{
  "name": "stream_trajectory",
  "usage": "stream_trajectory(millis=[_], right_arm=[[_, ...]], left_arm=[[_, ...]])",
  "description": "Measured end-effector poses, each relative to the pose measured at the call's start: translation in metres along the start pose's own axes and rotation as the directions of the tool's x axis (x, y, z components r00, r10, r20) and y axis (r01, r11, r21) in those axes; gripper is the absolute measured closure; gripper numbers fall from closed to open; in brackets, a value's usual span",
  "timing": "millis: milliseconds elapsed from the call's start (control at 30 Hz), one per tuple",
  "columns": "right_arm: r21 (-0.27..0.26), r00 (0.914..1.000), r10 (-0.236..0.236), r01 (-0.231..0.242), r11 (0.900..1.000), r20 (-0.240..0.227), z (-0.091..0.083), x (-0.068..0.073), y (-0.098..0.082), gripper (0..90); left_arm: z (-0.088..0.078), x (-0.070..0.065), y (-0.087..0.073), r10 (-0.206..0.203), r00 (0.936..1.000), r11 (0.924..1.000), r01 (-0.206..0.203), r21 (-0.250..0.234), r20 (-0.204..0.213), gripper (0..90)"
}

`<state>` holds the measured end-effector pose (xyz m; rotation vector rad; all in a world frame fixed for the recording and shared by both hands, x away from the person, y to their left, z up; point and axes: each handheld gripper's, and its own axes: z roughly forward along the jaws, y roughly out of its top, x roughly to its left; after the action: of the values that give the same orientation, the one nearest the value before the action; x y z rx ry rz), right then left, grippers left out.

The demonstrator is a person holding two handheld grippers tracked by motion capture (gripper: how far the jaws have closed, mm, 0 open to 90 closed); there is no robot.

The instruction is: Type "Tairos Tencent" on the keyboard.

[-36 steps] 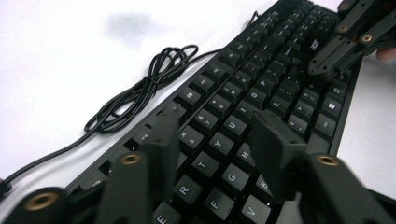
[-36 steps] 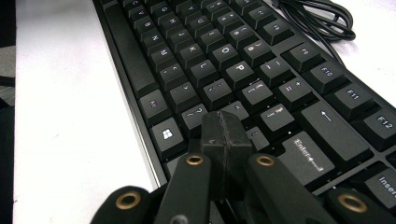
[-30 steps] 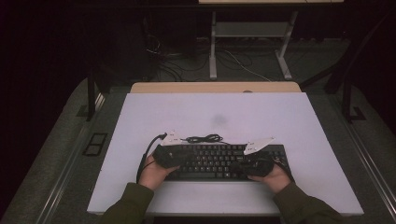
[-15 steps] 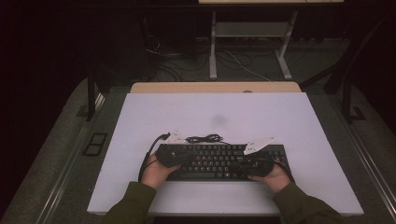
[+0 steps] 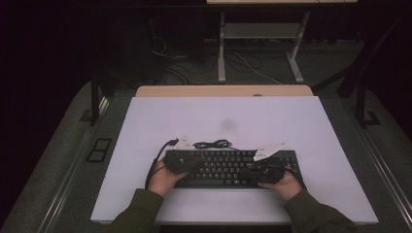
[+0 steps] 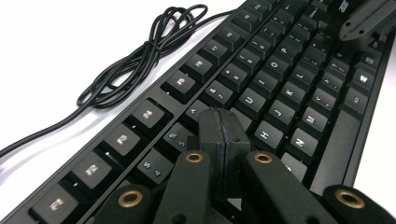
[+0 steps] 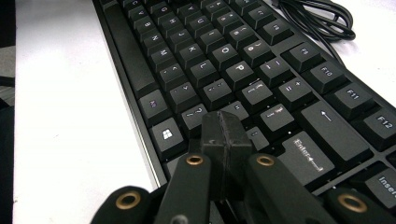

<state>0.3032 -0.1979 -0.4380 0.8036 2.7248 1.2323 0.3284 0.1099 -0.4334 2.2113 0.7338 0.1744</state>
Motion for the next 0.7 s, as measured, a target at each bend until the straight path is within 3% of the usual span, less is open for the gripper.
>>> stream_trajectory(millis=[433,600,700], right_arm=[[-0.001,1.0,-0.001,0.001,1.0,0.0,0.0,0.0,0.0,89.2],[-0.001,1.0,-0.002,0.002,1.0,0.001,0.0,0.0,0.0,89.2],[-0.002,1.0,-0.001,0.001,1.0,-0.001,0.0,0.0,0.0,89.2]], left_arm=[[-0.004,0.0,0.001,0.003,1.0,0.9997,-0.003,-0.025,-0.001,88.5],[-0.009,0.0,0.001,0.0,1.0,0.999,0.0,-0.044,0.0,83.2],[-0.013,-0.001,0.0,-0.005,1.0,0.9982,0.005,-0.06,0.001,74.7]])
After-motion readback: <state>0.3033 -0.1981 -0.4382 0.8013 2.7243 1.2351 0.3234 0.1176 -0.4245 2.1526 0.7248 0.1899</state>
